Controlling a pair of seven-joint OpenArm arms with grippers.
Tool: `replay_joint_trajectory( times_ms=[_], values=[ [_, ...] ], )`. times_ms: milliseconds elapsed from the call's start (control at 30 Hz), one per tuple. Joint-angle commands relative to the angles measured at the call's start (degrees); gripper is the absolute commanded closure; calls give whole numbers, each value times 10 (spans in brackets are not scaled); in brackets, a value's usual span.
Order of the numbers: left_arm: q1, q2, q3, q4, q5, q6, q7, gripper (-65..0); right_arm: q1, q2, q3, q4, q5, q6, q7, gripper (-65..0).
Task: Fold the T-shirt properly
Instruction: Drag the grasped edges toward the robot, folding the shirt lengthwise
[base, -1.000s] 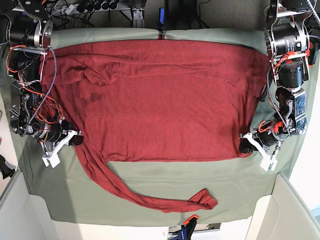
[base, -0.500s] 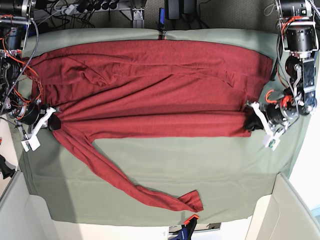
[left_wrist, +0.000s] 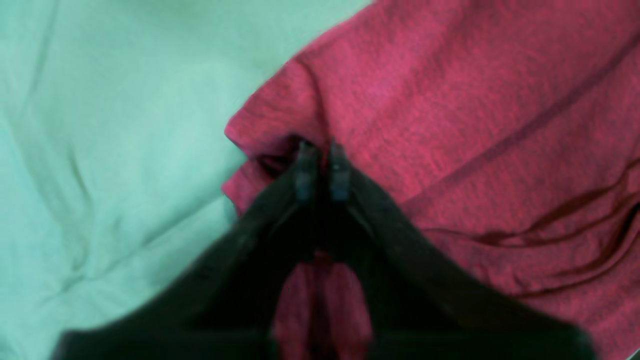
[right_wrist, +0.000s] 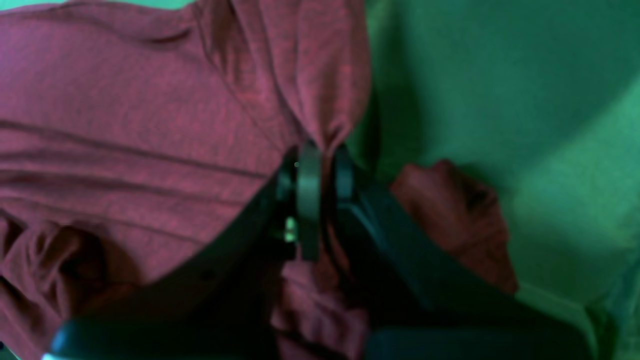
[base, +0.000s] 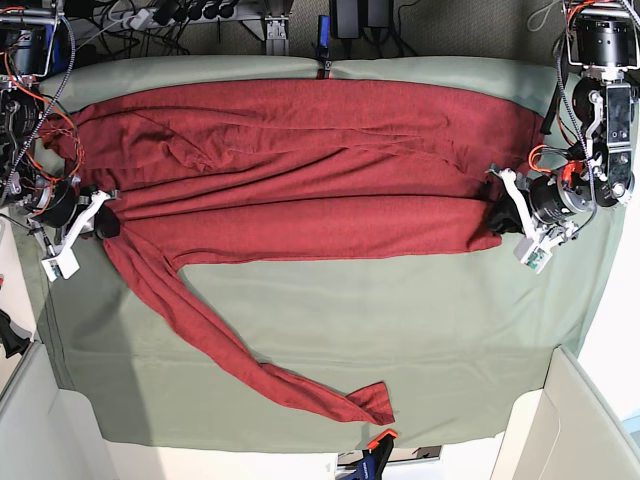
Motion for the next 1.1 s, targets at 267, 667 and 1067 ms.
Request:
replay_joint_trajectory(
  times_ms=[267,667,1067],
  values=[
    [-30,-11,-5,5,-5,21,-30,-255,10,9,5,9,5,-5,13,-230],
    [-116,16,-5,-163,-12,45,-54,-256,17,9,5,9,5,-5,25,-230],
    [-116,16,-5,-163,-144,-1,66,-256,21,9,5,9,5,-6,26,-230]
  ],
)
